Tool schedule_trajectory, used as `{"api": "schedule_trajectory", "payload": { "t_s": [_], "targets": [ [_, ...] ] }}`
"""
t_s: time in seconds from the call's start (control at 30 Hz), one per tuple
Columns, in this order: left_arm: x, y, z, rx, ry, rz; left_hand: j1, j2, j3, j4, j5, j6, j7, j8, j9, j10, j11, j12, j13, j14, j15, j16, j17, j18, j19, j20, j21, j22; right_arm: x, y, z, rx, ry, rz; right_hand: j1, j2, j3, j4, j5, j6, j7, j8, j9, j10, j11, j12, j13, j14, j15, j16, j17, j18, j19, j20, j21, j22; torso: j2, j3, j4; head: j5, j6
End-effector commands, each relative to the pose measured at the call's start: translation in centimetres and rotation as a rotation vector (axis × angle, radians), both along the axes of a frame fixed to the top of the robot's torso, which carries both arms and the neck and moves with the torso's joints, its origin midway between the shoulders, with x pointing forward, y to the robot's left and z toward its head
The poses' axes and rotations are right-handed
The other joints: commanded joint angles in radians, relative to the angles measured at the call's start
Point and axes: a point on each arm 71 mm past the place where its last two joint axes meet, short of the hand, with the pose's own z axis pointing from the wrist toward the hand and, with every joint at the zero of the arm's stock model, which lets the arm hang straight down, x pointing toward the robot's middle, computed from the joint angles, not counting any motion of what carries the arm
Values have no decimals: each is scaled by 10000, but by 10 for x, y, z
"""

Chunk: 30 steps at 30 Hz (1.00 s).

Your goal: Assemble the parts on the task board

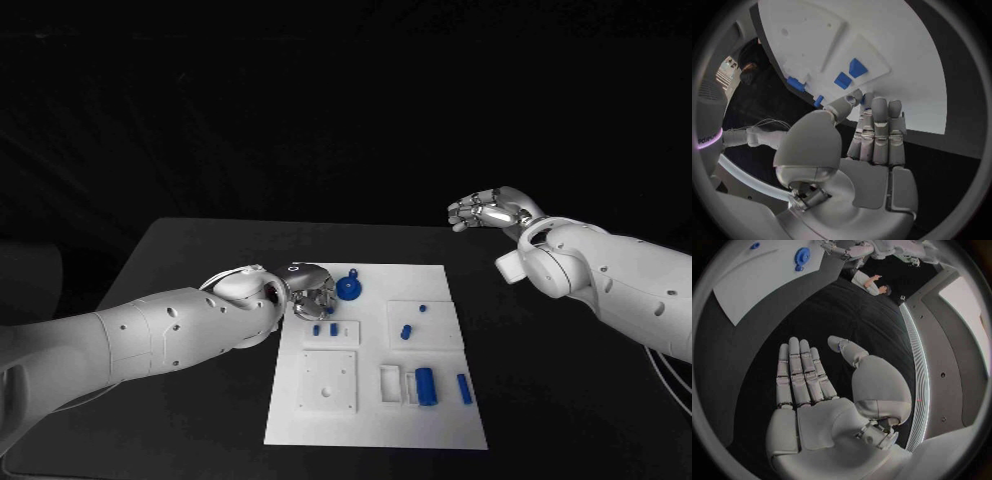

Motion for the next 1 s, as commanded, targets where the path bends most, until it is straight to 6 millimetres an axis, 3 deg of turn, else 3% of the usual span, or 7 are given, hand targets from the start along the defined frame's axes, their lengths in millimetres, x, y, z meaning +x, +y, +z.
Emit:
{"api": "schedule_trajectory", "payload": {
  "t_s": [0.03,1.0],
  "targets": [
    [-1,-1,1,-77,-166,17,33,-118,-52,5,-46,-72,13,-52,-18,-35,29,52,-1,-92,-12,49,19,20,-53,-243,44,219,0,1,0,-31,-45,136,38,28,-19,2,68,-24,16,33,-9,69,-16,-35,-10,-36,-1,-60,17,-92,-34,-29,-53,14,-2,-2,1,6,-1],
    [2,6,-1,75,-204,237,106,-56,-13,44,-42,-140,44,-79,-29,-102,36,135,15,-151,-4,96,44,10,-73,-245,54,212,-1,1,0,-29,-35,175,29,23,-24,11,71,-17,13,43,-12,83,-22,-28,-9,-34,-7,-60,20,-92,-30,-29,-53,18,0,-12,8,-3,6]
  ]
}}
